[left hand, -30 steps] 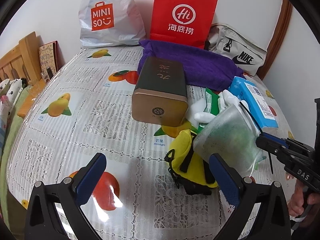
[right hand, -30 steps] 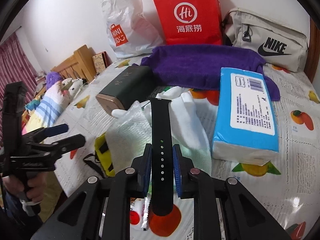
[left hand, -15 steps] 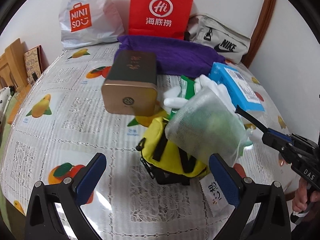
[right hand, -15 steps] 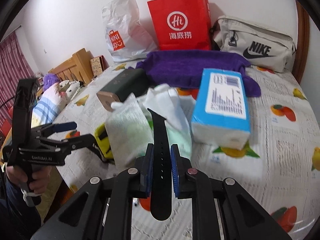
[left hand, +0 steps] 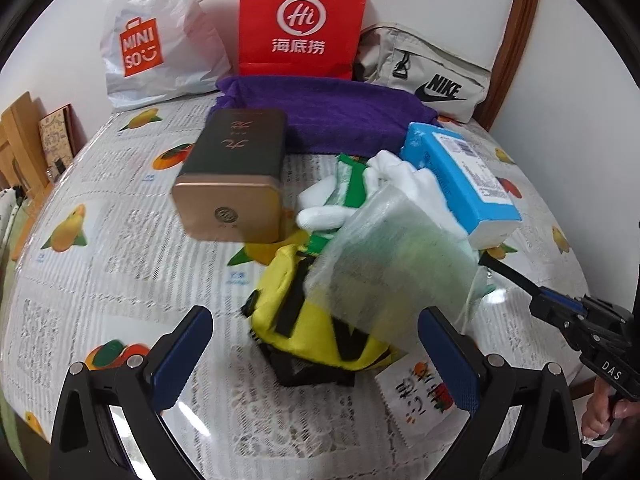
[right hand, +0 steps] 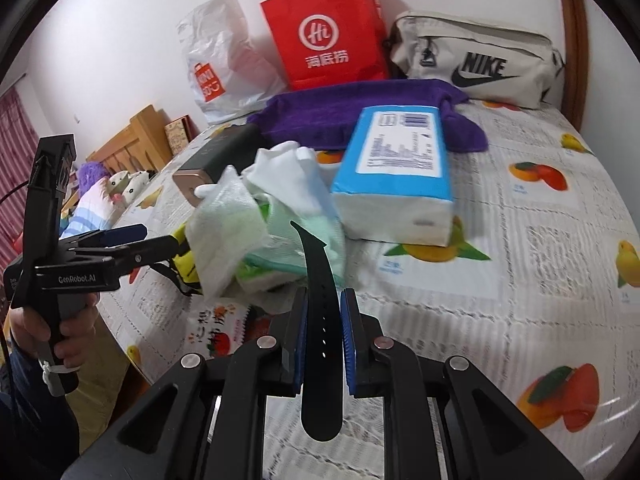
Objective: Organize soft objects
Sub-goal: 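Grasp the white mesh bag with the left tool while the right tool holds the strap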
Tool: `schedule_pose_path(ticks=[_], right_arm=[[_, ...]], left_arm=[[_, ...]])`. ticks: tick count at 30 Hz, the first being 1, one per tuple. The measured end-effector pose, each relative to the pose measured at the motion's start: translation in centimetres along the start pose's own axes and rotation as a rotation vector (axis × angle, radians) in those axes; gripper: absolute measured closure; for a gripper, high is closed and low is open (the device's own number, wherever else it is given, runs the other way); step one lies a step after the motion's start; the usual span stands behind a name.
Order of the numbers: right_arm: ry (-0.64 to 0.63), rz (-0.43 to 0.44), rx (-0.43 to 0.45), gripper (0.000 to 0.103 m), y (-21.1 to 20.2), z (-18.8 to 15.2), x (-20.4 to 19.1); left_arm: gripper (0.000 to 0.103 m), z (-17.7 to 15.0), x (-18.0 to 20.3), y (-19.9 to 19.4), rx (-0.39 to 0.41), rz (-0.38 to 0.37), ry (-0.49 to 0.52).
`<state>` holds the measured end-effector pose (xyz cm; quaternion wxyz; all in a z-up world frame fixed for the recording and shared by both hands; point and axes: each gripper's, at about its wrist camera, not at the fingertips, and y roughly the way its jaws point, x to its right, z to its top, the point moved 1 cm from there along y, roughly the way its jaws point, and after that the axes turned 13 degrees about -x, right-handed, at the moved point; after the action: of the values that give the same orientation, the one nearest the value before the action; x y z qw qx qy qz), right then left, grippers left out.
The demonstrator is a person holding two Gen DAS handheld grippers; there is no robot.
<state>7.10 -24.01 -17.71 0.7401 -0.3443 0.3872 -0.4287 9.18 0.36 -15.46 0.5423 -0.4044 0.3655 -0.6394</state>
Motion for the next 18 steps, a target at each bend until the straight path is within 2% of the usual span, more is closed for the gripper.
schedule_pose_path(ticks=[5,8,9,11,12,13,14,17,18], right_arm=[[0.016,-0.036,0.017,0.088,-1.0,-0.3,1.0],[0.028,-0.044,0.017,0.088,-1.2,-0.4,1.7],[0.031,-0.047,0.015,0.088,-1.1,-0.4,1.9],[0.036,-0.058,0.011,0.088,-0.9,-0.4,2.2],[0.038,-0.058,0.009,0.088,-0.8,-0.4,2.4],[0.042,-0.058,0.007,0.088,-0.8,-0.5,2.5],[0.047,-0.057,0.005,0.088,-0.6,-0.5,2.6],[0.053,-0.056,-0.003,0.088,-0.1,-0.4,2.8],[0.053,-0.058,-0.006,0.088,0.1,-0.4,2.8]], left_arm=[[0.000,1.0,1.1,0.9,0.020,-0.011,0.031],[0.000,1.6,1.8,2.0,0.017,0.012,0.041],[0.003,1.7,2.0,2.4,0.016,0.021,0.049],[0.029,1.7,2.3,2.8,0.020,0.032,0.063],[0.033,1.7,2.3,2.9,0.024,0.039,0.064],[0.043,1.7,2.3,2.8,0.032,0.042,0.068],[0.058,1.7,2.3,2.7,0.040,0.039,0.075],[0.081,1.5,1.5,2.1,0.049,0.006,0.069],[0.085,1.5,1.3,2.0,0.052,-0.006,0.066]])
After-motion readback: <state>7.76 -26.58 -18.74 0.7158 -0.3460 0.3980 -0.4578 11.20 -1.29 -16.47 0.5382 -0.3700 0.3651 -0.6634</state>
